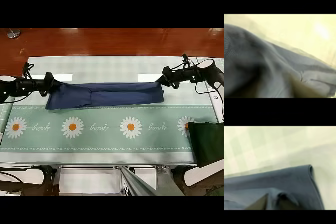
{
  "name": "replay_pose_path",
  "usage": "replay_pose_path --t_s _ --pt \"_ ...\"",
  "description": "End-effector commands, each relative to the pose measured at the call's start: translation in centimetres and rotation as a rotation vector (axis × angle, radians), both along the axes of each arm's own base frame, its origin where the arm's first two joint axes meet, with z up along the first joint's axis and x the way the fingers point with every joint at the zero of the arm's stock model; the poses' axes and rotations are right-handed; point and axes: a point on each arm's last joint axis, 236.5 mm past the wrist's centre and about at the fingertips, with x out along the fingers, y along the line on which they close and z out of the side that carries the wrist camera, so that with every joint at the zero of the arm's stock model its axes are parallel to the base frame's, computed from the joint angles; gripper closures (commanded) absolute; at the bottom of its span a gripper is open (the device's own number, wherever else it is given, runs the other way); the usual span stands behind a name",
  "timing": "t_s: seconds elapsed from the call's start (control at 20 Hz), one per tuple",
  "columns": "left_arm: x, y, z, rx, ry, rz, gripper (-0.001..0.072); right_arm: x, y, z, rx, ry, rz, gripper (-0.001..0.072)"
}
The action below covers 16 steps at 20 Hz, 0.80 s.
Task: Fold the shirts.
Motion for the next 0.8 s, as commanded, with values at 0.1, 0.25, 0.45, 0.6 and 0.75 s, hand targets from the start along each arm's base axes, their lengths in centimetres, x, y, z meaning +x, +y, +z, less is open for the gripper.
replay_pose_path --t_s 0.1,0.25,0.45,0.6,0.75 --pt "-4.7 5.6 1.2 0.076 0.189 -0.148 0.0014 -1.9 -3.6 1.7 -0.039 0.018 0.149 0.0093" --pt "-9.4 12.6 2.7 0.158 0.303 -0.056 0.0014 -4.5 -8.5 1.6 -0.077 0.111 0.115 0.0093" --pt "-11.9 13.2 3.0 0.234 0.173 0.038 0.0014 -6.5 -8.1 -1.8 -0.061 0.196 0.078 0.0093" --pt "-13.4 6.4 3.7 0.122 0.033 -0.013 0.0014 -5.9 -4.7 -3.2 0.012 0.199 0.078 0.0093" --pt "-16.4 -2.1 5.5 -0.041 -0.022 -0.231 0.0014 -4.7 -0.5 -3.5 0.105 0.184 0.093 0.0093"
